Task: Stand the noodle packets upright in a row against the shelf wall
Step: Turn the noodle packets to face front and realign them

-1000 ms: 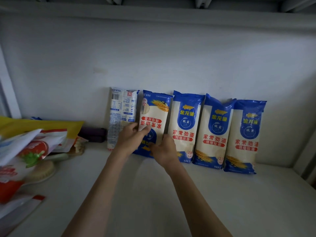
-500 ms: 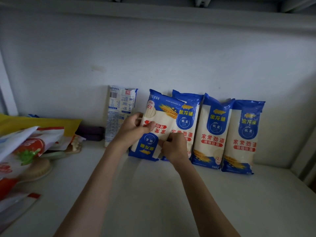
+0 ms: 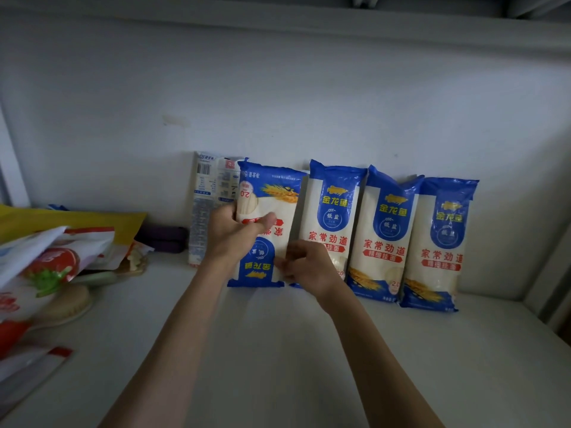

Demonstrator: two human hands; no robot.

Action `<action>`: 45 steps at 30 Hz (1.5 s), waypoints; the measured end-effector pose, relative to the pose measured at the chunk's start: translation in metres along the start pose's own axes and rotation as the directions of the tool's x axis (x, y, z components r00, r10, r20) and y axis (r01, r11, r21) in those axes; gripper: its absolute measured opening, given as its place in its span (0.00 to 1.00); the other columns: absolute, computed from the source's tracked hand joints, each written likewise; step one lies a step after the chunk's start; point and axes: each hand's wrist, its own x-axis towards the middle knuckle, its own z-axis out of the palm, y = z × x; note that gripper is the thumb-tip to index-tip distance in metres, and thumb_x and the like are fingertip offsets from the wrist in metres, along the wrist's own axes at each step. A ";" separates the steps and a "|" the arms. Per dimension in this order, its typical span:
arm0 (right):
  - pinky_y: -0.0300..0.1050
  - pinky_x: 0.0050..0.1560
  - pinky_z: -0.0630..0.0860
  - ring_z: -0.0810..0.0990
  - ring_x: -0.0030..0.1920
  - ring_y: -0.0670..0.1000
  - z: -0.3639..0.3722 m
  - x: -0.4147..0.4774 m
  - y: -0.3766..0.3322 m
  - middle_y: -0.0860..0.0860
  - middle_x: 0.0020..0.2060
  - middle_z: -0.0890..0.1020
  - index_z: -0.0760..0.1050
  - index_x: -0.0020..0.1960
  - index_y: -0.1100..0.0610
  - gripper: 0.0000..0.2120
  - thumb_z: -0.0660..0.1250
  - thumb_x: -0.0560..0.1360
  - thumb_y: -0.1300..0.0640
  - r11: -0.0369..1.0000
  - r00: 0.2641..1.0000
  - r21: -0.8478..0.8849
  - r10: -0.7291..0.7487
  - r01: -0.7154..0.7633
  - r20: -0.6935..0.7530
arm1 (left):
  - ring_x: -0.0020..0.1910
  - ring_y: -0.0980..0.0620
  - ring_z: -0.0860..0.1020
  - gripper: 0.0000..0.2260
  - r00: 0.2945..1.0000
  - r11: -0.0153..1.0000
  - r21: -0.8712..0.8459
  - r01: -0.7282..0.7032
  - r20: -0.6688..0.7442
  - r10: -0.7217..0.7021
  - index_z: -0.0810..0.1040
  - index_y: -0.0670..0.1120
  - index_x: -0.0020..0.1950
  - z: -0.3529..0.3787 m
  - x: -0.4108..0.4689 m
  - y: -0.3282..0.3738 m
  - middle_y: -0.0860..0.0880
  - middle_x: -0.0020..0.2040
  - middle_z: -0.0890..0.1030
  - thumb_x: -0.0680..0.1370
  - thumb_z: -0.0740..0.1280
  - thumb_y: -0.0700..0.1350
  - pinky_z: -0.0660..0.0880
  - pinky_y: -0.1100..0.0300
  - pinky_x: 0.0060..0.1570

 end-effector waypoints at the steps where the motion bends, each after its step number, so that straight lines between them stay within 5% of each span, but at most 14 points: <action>1: 0.39 0.38 0.80 0.81 0.51 0.50 -0.001 0.000 -0.001 0.51 0.51 0.81 0.76 0.59 0.61 0.12 0.69 0.76 0.60 1.000 1.000 -0.003 0.002 -0.002 0.016 | 0.38 0.51 0.85 0.12 1.000 1.000 -0.025 -0.001 -0.024 0.001 0.82 0.47 0.49 -0.001 -0.001 0.003 0.51 0.43 0.86 0.69 0.78 0.46 0.82 0.56 0.34; 9: 0.43 0.49 0.81 0.83 0.53 0.49 -0.032 -0.006 -0.016 0.50 0.52 0.83 0.76 0.58 0.57 0.20 0.75 0.70 0.52 0.991 0.986 -0.125 0.059 -0.040 0.155 | 0.35 0.50 0.85 0.09 0.989 0.934 -0.353 0.047 -0.115 -0.093 0.82 0.47 0.42 -0.003 -0.002 0.028 0.50 0.38 0.87 0.67 0.80 0.44 0.82 0.54 0.36; 14: 0.49 0.54 0.81 0.84 0.54 0.51 -0.060 -0.011 -0.013 0.52 0.52 0.85 0.79 0.57 0.61 0.20 0.77 0.68 0.56 0.996 0.996 0.086 0.018 -0.025 0.088 | 0.43 0.48 0.85 0.12 0.983 0.805 -0.566 0.180 0.068 -0.172 0.81 0.45 0.52 0.004 -0.001 0.033 0.46 0.46 0.87 0.69 0.77 0.41 0.82 0.48 0.46; 17: 0.47 0.49 0.81 0.85 0.52 0.54 -0.073 -0.015 -0.015 0.57 0.53 0.84 0.75 0.60 0.68 0.25 0.77 0.66 0.63 0.923 0.999 0.383 0.039 -0.031 -0.015 | 0.48 0.49 0.85 0.11 0.958 0.780 -0.569 0.262 0.250 -0.139 0.80 0.45 0.54 -0.002 -0.001 0.030 0.46 0.48 0.86 0.72 0.74 0.41 0.81 0.51 0.48; 20: 0.44 0.44 0.81 0.85 0.51 0.56 -0.084 -0.019 -0.023 0.58 0.52 0.85 0.76 0.58 0.68 0.18 0.73 0.70 0.65 0.819 0.985 0.570 0.038 0.064 -0.166 | 0.51 0.47 0.84 0.13 0.900 0.822 -0.441 0.361 0.394 -0.184 0.79 0.43 0.53 -0.014 0.001 0.025 0.44 0.49 0.86 0.70 0.74 0.41 0.81 0.52 0.49; 23: 0.48 0.43 0.81 0.86 0.49 0.55 -0.089 -0.022 -0.034 0.55 0.49 0.86 0.80 0.47 0.59 0.06 0.73 0.71 0.62 0.818 0.940 0.547 0.026 0.176 -0.341 | 0.52 0.45 0.84 0.21 0.762 0.727 -0.347 0.592 0.535 -0.366 0.78 0.42 0.57 -0.014 0.001 0.015 0.41 0.53 0.85 0.65 0.76 0.40 0.81 0.51 0.51; 26: 0.50 0.45 0.82 0.86 0.47 0.54 -0.088 -0.023 -0.044 0.54 0.45 0.86 0.80 0.44 0.56 0.05 0.72 0.73 0.55 0.882 0.880 0.413 -0.003 0.226 -0.474 | 0.50 0.46 0.85 0.20 0.723 0.683 -0.340 0.646 0.559 -0.406 0.78 0.41 0.55 -0.008 0.000 0.005 0.41 0.53 0.85 0.64 0.75 0.38 0.81 0.52 0.50; 31: 0.39 0.39 0.76 0.81 0.38 0.46 -0.091 -0.030 -0.068 0.51 0.37 0.81 0.77 0.45 0.60 0.12 0.67 0.76 0.51 0.947 0.741 -0.006 -0.254 0.320 -0.622 | 0.47 0.52 0.82 0.20 0.782 0.805 -0.203 0.558 0.453 -0.428 0.80 0.43 0.53 -0.013 0.003 -0.003 0.49 0.43 0.86 0.62 0.75 0.39 0.78 0.59 0.52; 35: 0.39 0.35 0.76 0.80 0.37 0.48 -0.091 -0.036 -0.084 0.57 0.38 0.80 0.74 0.48 0.67 0.16 0.67 0.76 0.52 0.899 0.740 -0.255 -0.439 0.357 -0.510 | 0.51 0.56 0.79 0.27 0.964 0.993 -0.003 0.120 0.238 -0.115 0.79 0.47 0.58 -0.003 0.005 0.010 0.50 0.52 0.82 0.61 0.81 0.37 0.76 0.60 0.53; 37: 0.46 0.39 0.79 0.81 0.40 0.51 -0.086 -0.037 -0.088 0.58 0.41 0.81 0.74 0.49 0.65 0.15 0.67 0.76 0.52 0.885 0.780 -0.332 -0.451 0.327 -0.433 | 0.52 0.56 0.80 0.30 0.939 0.995 0.076 -0.058 0.343 0.029 0.80 0.49 0.60 0.001 0.003 0.018 0.51 0.54 0.83 0.60 0.82 0.39 0.78 0.62 0.50; 40: 0.59 0.43 0.80 0.81 0.43 0.57 -0.075 -0.036 -0.091 0.57 0.40 0.80 0.73 0.47 0.62 0.14 0.67 0.76 0.50 0.849 0.810 -0.439 -0.466 0.295 -0.356 | 0.47 0.55 0.84 0.20 0.856 0.982 0.123 -0.141 0.513 0.059 0.82 0.48 0.53 0.011 -0.006 0.021 0.51 0.48 0.86 0.64 0.80 0.36 0.80 0.62 0.45; 43: 0.57 0.40 0.80 0.81 0.42 0.57 -0.066 -0.033 -0.087 0.54 0.37 0.79 0.70 0.41 0.59 0.14 0.68 0.76 0.50 0.826 0.837 -0.481 -0.466 0.295 -0.287 | 0.44 0.54 0.84 0.13 0.895 0.968 0.174 -0.182 0.436 0.090 0.83 0.48 0.47 0.016 -0.006 0.010 0.51 0.45 0.86 0.68 0.78 0.35 0.81 0.60 0.44; 45: 0.55 0.43 0.81 0.81 0.47 0.55 -0.060 -0.029 -0.082 0.53 0.44 0.81 0.73 0.48 0.57 0.15 0.70 0.73 0.45 0.841 0.853 -0.446 -0.449 0.305 -0.264 | 0.45 0.54 0.84 0.11 0.920 0.975 0.169 -0.143 0.387 0.068 0.82 0.49 0.46 0.013 -0.002 0.001 0.51 0.46 0.86 0.70 0.76 0.35 0.80 0.59 0.44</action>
